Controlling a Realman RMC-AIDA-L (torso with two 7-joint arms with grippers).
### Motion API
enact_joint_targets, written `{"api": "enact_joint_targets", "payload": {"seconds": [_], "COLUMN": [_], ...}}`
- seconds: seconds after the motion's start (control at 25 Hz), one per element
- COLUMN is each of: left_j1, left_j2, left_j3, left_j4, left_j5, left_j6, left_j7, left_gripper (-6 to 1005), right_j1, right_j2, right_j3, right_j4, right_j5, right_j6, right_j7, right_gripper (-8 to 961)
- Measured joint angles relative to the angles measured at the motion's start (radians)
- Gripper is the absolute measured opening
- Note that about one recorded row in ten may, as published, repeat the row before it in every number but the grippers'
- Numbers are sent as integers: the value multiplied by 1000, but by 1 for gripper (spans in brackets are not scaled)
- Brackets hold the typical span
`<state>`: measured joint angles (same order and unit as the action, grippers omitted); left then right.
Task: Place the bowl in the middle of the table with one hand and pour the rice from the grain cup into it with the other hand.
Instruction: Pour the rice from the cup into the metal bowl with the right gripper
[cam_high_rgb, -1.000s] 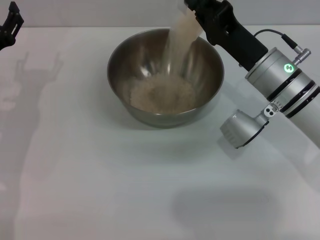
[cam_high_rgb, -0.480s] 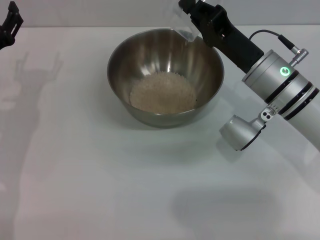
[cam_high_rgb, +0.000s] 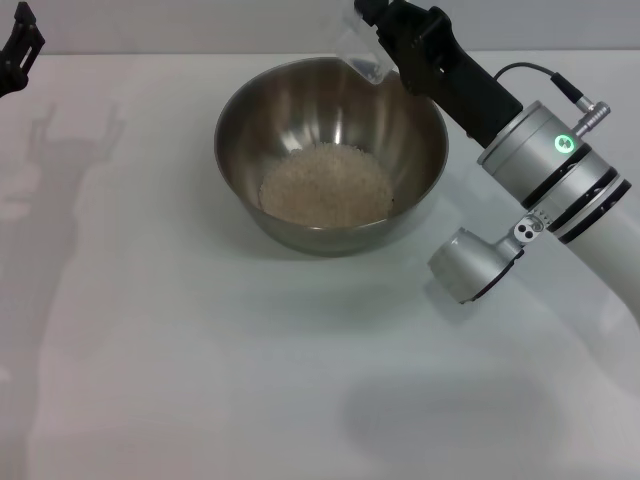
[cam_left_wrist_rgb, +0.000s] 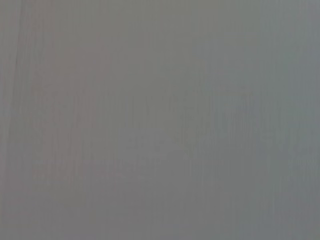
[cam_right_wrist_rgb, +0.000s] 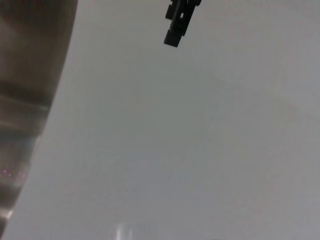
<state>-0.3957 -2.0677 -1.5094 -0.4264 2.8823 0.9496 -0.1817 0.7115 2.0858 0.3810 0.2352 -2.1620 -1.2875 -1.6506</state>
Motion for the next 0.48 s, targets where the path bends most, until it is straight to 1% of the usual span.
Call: {"api": "enact_joint_targets", "payload": {"seconds": [0.24,0.32,0.44,0.48], "left_j1": [0,-1,-3,-5], "left_j2": [0,0,0,0], "left_j3": [0,0,0,0], "left_j4": [0,0,0,0], "left_j5": [0,0,0,0], "left_j6": [0,0,0,0], "left_j7": [0,1,1,1], "left_gripper": [856,856,856,856], "right_j1": [-19,-32,-56,-78], "right_j2": [1,2,2,2], "right_j3": [6,23,80,132], "right_j4": [23,44,95,139], "right_j5": [2,3,5,6], "right_j6": [27,29,46,68], "right_j7": [23,44,69,97], "right_gripper": [9,9,8,8]}}
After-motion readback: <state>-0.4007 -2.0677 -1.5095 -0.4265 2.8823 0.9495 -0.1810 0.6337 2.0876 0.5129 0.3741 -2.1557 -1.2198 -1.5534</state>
